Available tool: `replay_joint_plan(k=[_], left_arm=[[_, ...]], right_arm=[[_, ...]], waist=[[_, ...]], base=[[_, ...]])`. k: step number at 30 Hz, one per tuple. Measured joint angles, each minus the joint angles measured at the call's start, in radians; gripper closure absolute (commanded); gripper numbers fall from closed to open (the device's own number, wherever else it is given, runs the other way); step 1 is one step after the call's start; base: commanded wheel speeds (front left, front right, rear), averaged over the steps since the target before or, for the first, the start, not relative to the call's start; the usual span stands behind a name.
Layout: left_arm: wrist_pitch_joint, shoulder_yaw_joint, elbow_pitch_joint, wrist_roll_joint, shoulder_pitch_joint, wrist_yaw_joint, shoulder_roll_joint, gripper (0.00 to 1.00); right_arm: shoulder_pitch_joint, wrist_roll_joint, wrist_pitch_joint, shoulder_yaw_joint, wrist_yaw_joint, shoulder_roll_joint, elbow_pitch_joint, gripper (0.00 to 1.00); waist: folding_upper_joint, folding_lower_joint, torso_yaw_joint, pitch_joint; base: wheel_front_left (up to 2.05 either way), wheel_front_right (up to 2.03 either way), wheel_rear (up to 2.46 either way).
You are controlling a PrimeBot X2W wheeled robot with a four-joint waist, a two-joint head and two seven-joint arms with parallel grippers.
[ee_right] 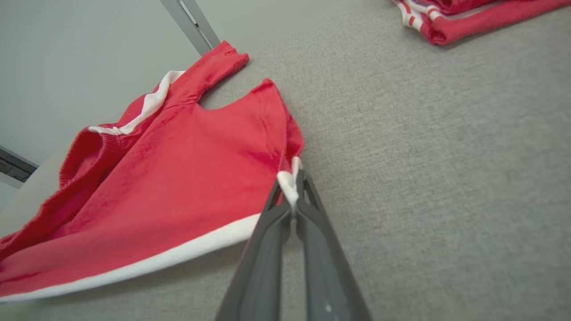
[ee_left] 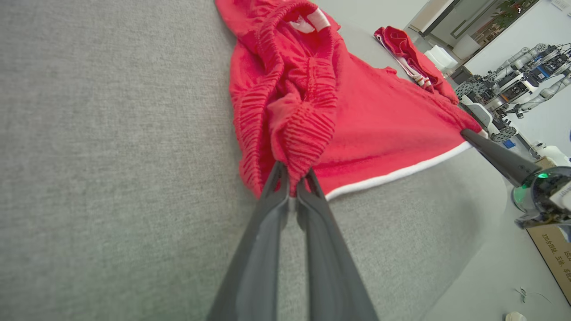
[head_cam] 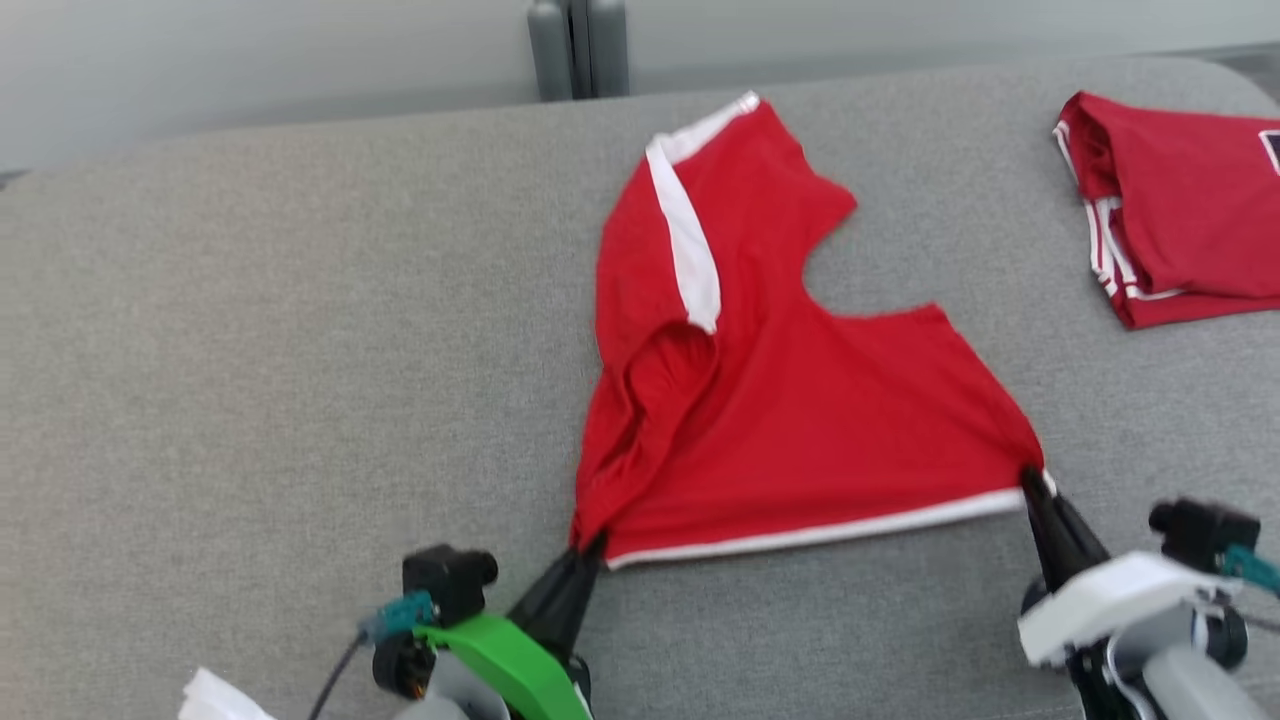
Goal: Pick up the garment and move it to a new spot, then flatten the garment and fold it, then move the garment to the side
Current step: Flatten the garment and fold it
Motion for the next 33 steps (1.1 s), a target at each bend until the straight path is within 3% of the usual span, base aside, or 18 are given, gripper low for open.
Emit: replay_joint_plan(k=[5, 18, 27, 33], left_arm=[[0.011, -0.033, -0.067, -0.003, 0.089, 0.021, 0.005, 1.00], [0.027, -0.062, -0.106, 0.006, 0.114, 0.044, 0.007, 1.00], [0.058, -0.100, -0.126, 0.001, 0.116, 0.029, -0.008, 1.00], [0.095, -0.105, -0.193, -0.054, 0.117, -0.007, -0.023, 1.00]], right_arm=[[0.140, -0.038, 0.006, -0.055, 0.000, 0.028, -0.065, 1.00], [0.198, -0.132, 0.076, -0.165, 0.000, 0.103, -0.156, 1.00], [0.193, -0.160, 0.103, -0.206, 0.000, 0.126, -0.192, 1.00], [0.135, -0.171, 0.120, -0.203, 0.000, 0.111, -0.211, 1.00]], waist=[[0.0000, 0.0000, 0.002, -0.059], [0.0000, 0.0000, 0.014, -0.113], [0.0000, 0.0000, 0.022, -0.119], [0.0000, 0.0000, 0.019, -0.117]], base=[[0.00, 0.00, 0.00], [0.00, 0.00, 0.00], [0.00, 0.00, 0.00], [0.00, 0.00, 0.00]])
